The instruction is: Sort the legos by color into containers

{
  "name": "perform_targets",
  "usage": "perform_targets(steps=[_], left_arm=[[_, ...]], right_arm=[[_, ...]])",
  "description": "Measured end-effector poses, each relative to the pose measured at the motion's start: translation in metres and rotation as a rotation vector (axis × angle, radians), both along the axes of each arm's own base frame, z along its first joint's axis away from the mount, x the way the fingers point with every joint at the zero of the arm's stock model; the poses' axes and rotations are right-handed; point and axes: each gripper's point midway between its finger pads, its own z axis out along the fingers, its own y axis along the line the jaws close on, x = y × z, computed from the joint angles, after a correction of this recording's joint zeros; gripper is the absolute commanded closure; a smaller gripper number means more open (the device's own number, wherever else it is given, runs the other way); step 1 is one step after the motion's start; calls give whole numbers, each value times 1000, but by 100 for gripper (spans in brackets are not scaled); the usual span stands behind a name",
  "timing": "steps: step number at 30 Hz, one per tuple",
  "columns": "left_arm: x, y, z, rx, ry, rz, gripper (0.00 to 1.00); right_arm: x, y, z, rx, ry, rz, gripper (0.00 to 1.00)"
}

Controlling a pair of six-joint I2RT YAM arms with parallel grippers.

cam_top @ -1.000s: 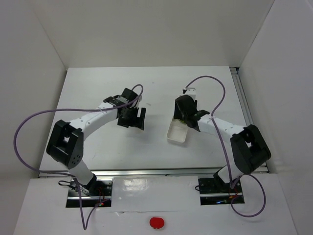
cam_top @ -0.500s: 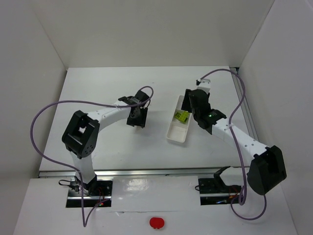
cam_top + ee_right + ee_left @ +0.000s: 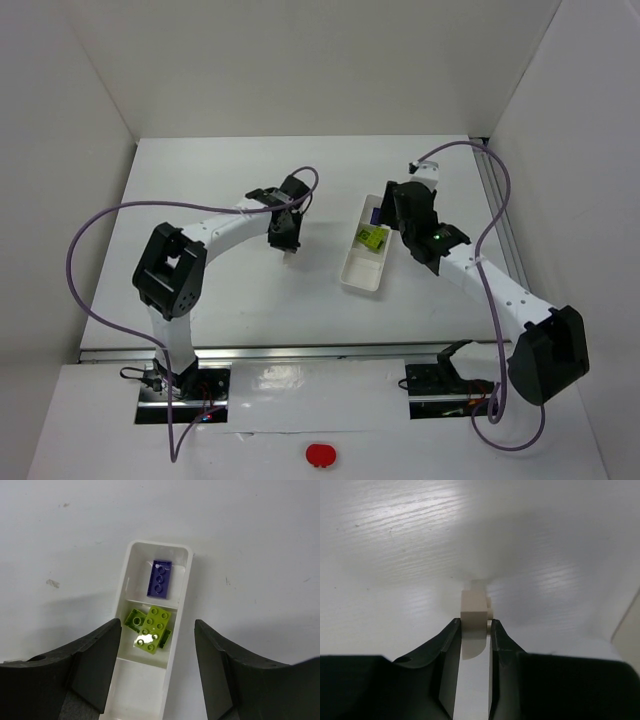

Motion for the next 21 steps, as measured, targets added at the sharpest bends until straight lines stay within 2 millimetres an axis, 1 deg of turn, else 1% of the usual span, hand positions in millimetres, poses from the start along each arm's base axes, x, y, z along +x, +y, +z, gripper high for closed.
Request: perform_targets(steps=[2, 3, 5, 8, 10, 12, 13, 15, 16, 19, 20, 21], left_arm=[[1, -9, 10, -40, -2, -22, 94], [0, -15, 16, -63, -5, -37, 94], [0, -32, 36, -115, -26, -90, 94], [-4, -70, 71, -195, -85, -189, 94], [-11, -100, 95, -254, -122, -269, 94], [-22, -128, 114, -314, -143, -342, 94], [-27, -138, 119, -334, -145, -368, 94], [-35, -159, 125, -371, -143, -415, 94], [-38, -167, 124, -382, -137, -431, 93], [-40, -183, 107, -388, -105, -453, 81], [-41, -185, 99, -382, -92, -457, 74], [-43, -188, 90, -371, -75, -460, 57]], right_arm=[[-2, -3, 4, -1, -7, -6, 32], [-2, -6, 6, -1, -13, -12, 32], [-4, -13, 13, -4, -25, -31, 32], [-6, -28, 22, -8, -48, -69, 32], [-8, -39, 28, -11, -60, -98, 32], [-11, -50, 33, -12, -70, -129, 32], [-13, -56, 36, -13, -75, -145, 32], [-17, -67, 42, -8, -89, -182, 32], [-21, -73, 47, 2, -103, -204, 32], [-39, -88, 60, 31, -152, -258, 32], [-45, -92, 64, 42, -171, -271, 32], [-51, -95, 68, 50, -187, -283, 31]])
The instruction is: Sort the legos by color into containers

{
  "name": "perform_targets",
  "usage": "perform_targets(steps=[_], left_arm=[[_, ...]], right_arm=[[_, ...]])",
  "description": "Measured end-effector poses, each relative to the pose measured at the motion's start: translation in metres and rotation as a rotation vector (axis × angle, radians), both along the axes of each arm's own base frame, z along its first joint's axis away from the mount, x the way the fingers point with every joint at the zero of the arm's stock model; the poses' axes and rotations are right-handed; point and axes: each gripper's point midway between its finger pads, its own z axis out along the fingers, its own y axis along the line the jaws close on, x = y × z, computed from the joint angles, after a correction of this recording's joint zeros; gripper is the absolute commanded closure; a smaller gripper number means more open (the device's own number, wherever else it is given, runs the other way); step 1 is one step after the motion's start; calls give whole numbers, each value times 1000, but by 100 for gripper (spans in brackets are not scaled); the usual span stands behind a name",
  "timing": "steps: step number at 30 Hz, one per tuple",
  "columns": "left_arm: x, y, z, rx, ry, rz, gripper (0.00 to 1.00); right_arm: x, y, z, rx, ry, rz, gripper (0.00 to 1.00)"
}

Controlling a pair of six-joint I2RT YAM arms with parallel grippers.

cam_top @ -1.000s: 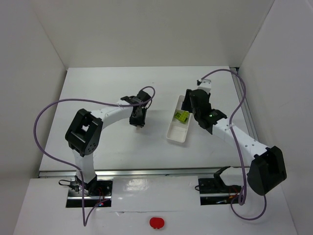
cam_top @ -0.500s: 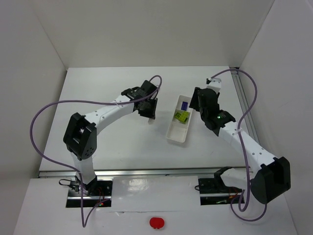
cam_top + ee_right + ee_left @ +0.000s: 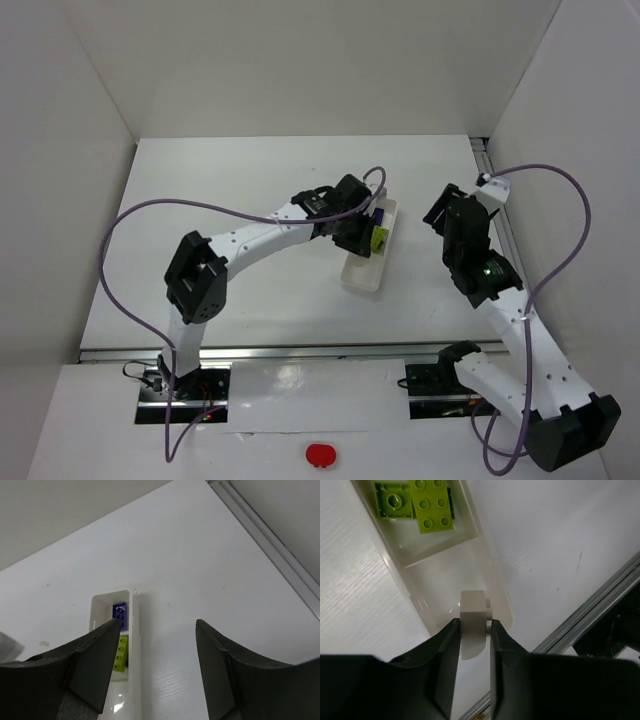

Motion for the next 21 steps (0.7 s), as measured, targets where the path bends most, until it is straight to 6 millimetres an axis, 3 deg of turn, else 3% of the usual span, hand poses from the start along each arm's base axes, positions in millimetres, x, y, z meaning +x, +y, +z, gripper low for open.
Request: perform_targets(steps=[4, 7, 9, 13, 16, 21], left_arm=[[-3, -7, -26, 39, 33, -16, 18], [-1, -10, -30, 44, 38, -16, 15], [0, -13, -26, 36, 30, -17, 15], [12, -10, -9, 43, -35, 18, 16], [24, 11, 12, 91, -129, 95, 16], [35, 84, 72, 147, -322, 277, 13]], right_arm=[[-12, -7, 8, 18, -29, -27, 24], [-16, -10, 1, 13, 4, -42, 20], [-17, -11, -8, 6, 39, -50, 0], [-20, -14, -12, 7, 56, -63, 0], [-20, -18, -20, 9, 88, -97, 0], [-9, -26, -47, 1, 217, -185, 0]])
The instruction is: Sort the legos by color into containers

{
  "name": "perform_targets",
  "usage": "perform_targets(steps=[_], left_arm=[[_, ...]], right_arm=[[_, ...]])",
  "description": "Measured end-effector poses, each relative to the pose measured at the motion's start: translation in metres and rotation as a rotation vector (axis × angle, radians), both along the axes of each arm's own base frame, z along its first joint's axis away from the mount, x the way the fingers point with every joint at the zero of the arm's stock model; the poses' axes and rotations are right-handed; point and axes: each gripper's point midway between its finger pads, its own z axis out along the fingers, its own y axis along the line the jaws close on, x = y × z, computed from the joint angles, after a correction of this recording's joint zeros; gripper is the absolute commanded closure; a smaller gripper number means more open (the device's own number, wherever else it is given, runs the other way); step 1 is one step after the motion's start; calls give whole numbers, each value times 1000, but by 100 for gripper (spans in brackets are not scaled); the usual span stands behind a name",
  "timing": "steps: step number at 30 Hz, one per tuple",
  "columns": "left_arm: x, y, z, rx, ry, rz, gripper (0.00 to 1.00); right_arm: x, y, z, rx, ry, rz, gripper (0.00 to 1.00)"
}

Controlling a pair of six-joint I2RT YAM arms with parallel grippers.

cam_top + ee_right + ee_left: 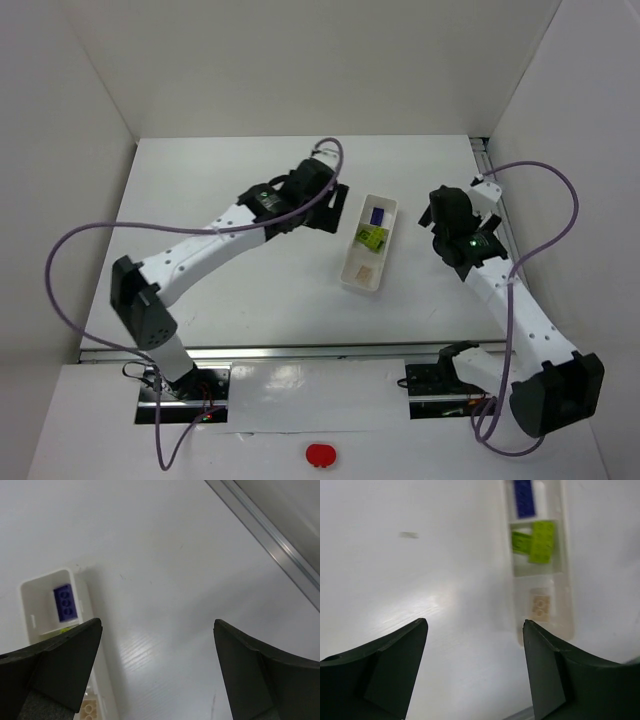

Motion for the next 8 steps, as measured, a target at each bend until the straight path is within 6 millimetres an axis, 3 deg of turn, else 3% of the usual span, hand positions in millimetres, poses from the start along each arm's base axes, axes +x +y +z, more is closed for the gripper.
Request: perform_targets(steps=[4, 8], left_arm=[[7, 79, 35, 13, -110, 182, 13], [14, 144, 39, 33, -131, 333, 13]], right_arm=[[3, -4, -29, 9, 115, -42, 0], [3, 0, -44, 35, 171, -32, 0]])
